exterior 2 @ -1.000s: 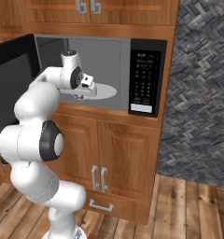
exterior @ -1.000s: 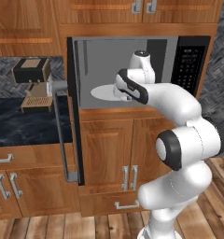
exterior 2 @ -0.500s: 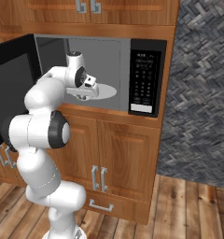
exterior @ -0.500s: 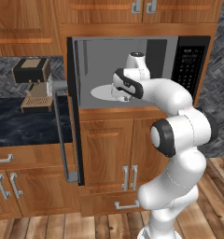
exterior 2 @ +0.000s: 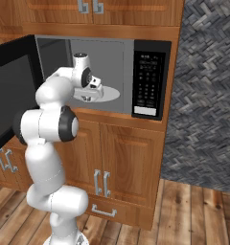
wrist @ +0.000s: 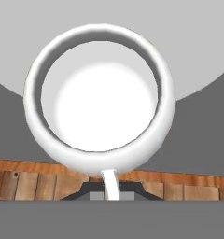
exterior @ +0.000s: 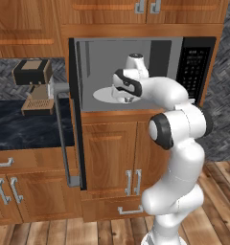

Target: Pick the mug from the counter and place it inside the microwave. Then close the microwave.

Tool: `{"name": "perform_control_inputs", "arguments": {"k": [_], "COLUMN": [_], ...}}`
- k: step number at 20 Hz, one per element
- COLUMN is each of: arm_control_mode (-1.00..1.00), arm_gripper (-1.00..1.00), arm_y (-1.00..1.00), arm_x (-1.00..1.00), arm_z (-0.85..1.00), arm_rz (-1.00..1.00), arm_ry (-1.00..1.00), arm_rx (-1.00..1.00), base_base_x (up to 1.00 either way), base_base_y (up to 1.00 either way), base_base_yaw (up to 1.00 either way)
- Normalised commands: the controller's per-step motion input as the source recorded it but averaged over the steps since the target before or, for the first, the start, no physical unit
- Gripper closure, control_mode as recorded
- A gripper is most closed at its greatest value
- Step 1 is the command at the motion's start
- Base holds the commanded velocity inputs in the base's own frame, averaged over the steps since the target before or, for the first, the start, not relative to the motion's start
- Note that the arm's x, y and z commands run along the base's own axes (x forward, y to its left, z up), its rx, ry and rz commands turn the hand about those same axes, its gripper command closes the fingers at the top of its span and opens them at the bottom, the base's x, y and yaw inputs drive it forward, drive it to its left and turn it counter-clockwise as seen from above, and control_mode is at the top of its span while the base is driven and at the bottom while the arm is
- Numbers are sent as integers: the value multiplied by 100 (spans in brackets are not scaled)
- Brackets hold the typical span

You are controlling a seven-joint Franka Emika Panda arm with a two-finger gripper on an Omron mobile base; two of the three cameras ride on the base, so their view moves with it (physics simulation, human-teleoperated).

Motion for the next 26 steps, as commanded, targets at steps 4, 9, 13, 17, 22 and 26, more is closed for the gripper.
{"name": "perform_control_inputs", "arguments": {"k": [4,9,13,17,22,26], "arm_control_mode": [-100,-100,-100,-100,-100,-100], "arm_gripper": [100,100,100,100,100,100], "arm_y": [0,0,0,4,6,5], "arm_x": [45,40,36,24,36,23], "arm_z": [-2,0,0,-1,-3,-9], "arm_rz": [0,0,0,0,0,0], "arm_ry": [1,2,6,5,6,2], "arm_rx": [0,0,0,0,0,0], "base_base_x": [0,0,0,0,0,0], "base_base_y": [0,0,0,0,0,0], "base_base_yaw": [0,0,0,0,0,0]}}
